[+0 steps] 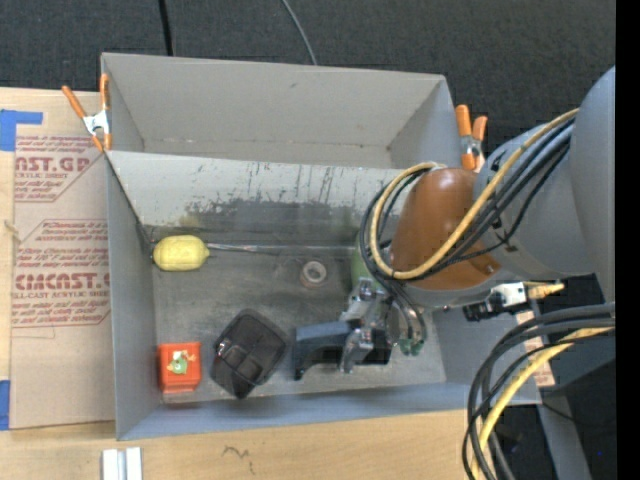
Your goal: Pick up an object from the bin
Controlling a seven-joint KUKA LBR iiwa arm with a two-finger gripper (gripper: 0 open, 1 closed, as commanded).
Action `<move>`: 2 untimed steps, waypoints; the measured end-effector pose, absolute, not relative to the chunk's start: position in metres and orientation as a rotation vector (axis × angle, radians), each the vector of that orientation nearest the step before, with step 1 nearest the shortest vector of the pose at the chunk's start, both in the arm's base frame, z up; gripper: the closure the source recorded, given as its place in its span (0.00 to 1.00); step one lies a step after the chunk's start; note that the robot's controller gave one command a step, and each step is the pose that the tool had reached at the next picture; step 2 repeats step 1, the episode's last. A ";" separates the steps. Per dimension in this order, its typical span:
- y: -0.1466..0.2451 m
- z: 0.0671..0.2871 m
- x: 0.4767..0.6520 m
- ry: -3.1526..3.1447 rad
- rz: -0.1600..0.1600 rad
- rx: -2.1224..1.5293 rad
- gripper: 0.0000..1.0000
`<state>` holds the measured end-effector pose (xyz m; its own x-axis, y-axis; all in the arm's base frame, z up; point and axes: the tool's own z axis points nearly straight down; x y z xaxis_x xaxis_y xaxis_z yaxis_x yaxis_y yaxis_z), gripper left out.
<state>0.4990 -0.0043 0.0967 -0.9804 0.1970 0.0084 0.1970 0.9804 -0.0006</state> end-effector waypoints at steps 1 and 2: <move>-0.004 0.118 0.497 -3.112 0.001 -0.309 1.00; -0.004 0.118 0.497 -3.112 0.001 -0.309 1.00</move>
Offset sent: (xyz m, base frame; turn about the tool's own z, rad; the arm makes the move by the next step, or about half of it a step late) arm 0.0000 0.0001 0.0743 0.0000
